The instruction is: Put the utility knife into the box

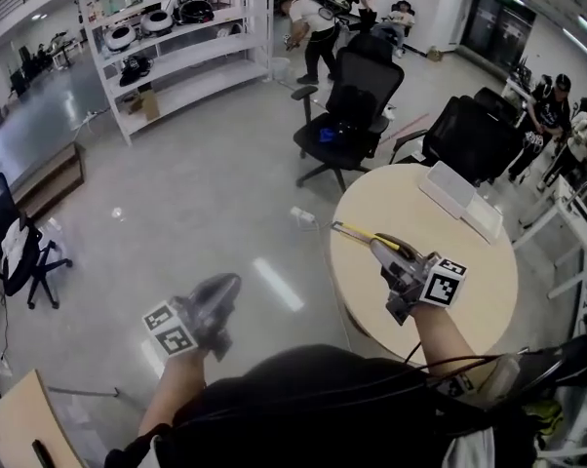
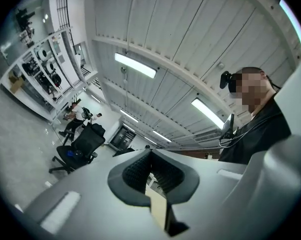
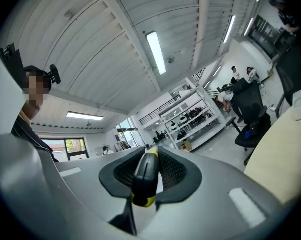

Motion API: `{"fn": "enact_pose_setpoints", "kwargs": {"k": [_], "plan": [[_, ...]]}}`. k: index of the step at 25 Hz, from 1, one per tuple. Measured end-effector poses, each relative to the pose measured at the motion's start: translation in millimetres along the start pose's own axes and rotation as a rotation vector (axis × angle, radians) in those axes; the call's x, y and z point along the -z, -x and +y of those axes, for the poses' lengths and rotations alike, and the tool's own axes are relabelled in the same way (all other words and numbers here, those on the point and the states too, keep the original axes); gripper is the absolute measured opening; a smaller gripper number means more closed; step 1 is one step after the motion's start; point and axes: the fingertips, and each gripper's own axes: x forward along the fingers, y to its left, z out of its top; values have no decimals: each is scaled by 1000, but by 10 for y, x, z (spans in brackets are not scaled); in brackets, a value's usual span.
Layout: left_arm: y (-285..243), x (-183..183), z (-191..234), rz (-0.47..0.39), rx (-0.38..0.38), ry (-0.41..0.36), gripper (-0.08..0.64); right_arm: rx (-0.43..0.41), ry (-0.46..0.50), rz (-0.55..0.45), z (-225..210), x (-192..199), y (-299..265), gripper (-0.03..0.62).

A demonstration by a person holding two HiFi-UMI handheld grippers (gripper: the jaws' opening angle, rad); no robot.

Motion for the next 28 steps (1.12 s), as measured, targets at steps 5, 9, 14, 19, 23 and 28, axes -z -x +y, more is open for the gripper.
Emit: {"fn": "enact_pose_setpoints", "kwargs": {"k": [5,9,14,19,23,28], "plan": [[-642,225,141,84,95,47,0,77,9,-57,-321,-164,312,92],[-1375,488,73,169,194,59,0,167,3,-138,-691,-362,904,92],[-2535,863,-158,238,283,53,0,231,1,-232,-1360,-719,1745,92],[-3494,1268,-416,318,336,60,0,257,-10,-272,-1987,-1052,2406,92],[-4106,1579,-464,379,383,105,0,291,-14,-291,-2363,-1159,2713,92],[-4602,1934,-275,468,465,158,0,382,-49,-334,-2712,-1079,2906,92]]}}
